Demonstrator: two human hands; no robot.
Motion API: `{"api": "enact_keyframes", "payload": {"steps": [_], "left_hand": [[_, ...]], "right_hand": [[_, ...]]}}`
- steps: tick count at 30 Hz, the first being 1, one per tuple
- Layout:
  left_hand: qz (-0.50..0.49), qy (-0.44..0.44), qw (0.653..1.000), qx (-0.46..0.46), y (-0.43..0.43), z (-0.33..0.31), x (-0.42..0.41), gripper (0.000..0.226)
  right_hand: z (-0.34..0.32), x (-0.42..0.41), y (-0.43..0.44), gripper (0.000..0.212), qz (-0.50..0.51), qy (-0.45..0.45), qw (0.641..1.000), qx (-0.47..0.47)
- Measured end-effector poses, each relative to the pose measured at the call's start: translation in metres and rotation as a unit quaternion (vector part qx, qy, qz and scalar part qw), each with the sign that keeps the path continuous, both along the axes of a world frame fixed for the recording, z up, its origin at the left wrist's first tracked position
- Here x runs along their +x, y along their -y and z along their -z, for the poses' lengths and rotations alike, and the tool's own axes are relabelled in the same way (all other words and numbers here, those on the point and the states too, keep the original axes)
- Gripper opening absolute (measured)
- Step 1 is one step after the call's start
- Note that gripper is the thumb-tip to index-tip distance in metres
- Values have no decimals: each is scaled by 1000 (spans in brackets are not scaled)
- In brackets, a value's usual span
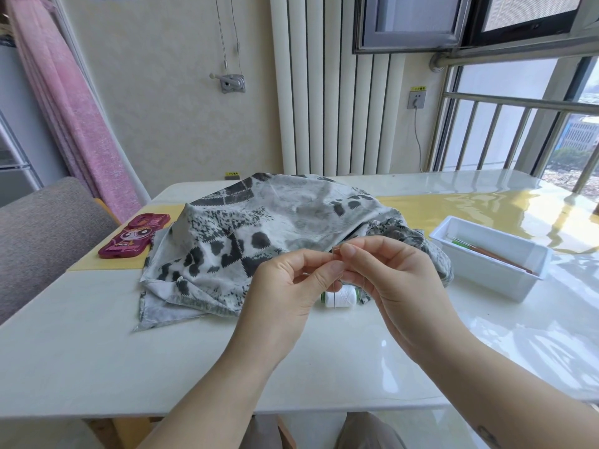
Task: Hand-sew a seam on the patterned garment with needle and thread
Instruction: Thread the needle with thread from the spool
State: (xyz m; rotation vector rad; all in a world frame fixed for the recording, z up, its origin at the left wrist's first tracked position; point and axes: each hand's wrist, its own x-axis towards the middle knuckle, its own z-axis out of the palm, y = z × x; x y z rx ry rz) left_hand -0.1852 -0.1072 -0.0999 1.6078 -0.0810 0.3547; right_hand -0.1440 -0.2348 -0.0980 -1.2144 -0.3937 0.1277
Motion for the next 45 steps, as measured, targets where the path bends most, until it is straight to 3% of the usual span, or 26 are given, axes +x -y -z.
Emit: {"api": "enact_keyframes", "payload": {"steps": [6,28,45], "left_hand": [[-4,-3,1000,-17,0,0,0,16],[-6,-1,1000,-7,0,3,0,19],[1,-8,1000,-9,-1,4,-1,18]], "right_hand": [[1,0,0,9,-2,2,1000,-9],[3,-1,0,9,4,8,1000,-24],[-4,4,6,28,-65,-33,997,-24]]}}
